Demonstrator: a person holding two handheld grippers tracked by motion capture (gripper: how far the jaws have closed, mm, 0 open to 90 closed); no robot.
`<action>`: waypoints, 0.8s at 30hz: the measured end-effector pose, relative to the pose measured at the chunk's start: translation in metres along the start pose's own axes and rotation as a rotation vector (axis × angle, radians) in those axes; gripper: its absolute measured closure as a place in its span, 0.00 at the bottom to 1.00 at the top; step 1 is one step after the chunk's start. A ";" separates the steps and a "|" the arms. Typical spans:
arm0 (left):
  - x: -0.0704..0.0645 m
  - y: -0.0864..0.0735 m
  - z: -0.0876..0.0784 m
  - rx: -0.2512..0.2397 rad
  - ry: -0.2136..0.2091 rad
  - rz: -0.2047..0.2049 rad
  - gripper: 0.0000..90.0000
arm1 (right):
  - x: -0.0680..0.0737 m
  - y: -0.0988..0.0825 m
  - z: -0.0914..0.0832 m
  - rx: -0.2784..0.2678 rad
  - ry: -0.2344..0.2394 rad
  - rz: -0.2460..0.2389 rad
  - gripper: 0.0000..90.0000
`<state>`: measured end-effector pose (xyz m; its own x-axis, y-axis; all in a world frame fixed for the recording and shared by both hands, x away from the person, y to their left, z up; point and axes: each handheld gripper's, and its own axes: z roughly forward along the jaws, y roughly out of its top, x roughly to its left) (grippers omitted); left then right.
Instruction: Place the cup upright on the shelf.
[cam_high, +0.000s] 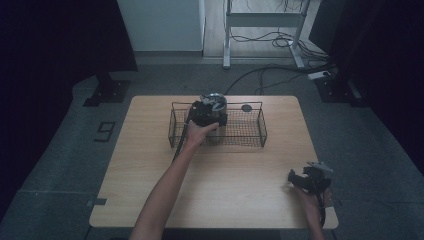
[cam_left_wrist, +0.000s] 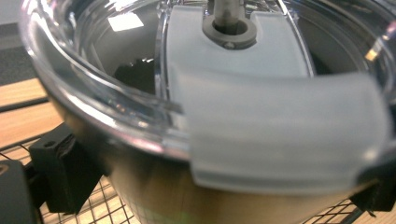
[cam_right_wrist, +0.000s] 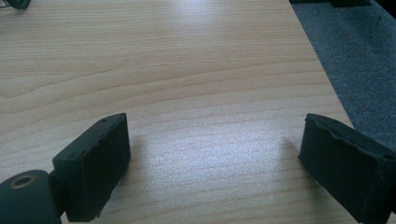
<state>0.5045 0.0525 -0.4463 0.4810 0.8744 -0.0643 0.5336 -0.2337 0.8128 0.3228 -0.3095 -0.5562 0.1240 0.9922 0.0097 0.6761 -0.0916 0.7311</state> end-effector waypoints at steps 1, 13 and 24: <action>0.000 -0.001 0.001 0.003 0.000 -0.002 0.04 | 0.000 0.000 0.000 0.000 -0.001 0.000 0.10; -0.001 -0.011 0.011 0.022 0.017 -0.022 0.04 | 0.000 0.000 0.000 0.000 0.000 0.000 0.10; -0.002 -0.017 0.012 0.012 0.004 -0.005 0.04 | 0.000 0.000 0.000 -0.001 0.000 -0.001 0.10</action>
<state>0.5023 0.0493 -0.4666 0.4755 0.8773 -0.0660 0.5441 -0.2342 0.8057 0.3227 -0.3095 -0.5562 0.1232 0.9923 0.0092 0.6756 -0.0907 0.7316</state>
